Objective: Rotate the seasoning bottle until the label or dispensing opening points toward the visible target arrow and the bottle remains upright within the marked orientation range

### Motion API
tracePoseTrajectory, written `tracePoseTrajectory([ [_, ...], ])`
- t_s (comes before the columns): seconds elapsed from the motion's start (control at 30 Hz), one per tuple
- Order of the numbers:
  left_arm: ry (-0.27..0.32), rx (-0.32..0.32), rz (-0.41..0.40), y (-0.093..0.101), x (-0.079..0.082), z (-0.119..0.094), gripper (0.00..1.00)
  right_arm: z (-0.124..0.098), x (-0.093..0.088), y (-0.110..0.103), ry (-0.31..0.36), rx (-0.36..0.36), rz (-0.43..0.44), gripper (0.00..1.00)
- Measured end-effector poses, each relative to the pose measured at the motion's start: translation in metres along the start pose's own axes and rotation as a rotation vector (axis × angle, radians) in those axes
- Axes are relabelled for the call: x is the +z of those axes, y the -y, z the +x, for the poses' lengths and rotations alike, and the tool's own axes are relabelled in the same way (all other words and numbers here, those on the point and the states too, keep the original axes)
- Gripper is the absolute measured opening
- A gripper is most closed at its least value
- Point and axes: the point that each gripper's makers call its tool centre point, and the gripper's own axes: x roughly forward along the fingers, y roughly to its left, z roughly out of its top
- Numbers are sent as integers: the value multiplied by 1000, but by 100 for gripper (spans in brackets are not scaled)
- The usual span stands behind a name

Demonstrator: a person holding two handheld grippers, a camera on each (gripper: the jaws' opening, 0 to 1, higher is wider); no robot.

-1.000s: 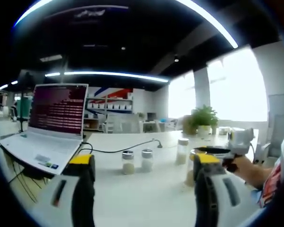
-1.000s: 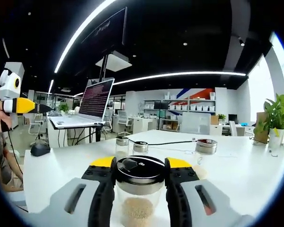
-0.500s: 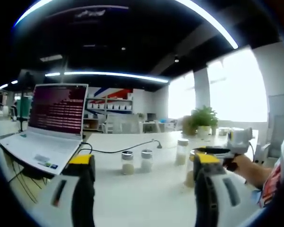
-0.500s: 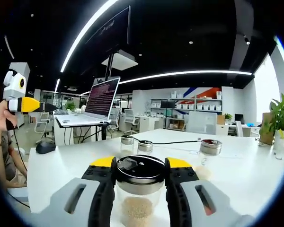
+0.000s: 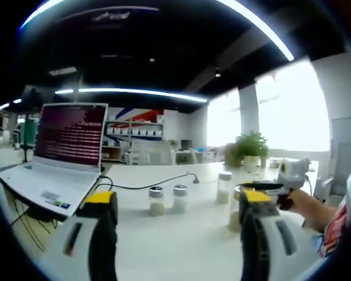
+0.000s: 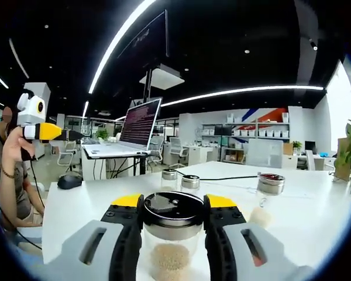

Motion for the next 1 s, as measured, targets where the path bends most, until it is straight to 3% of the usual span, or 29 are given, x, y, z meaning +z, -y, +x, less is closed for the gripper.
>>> tracePoseTrajectory([
  [0.47,-19,-16,5,3,-3,0,90,1,0,-2,-6,99,29,40],
  [1.0,-12,11,10,-4,-1,-1,90,3,-3,0,-20,231,49,40],
])
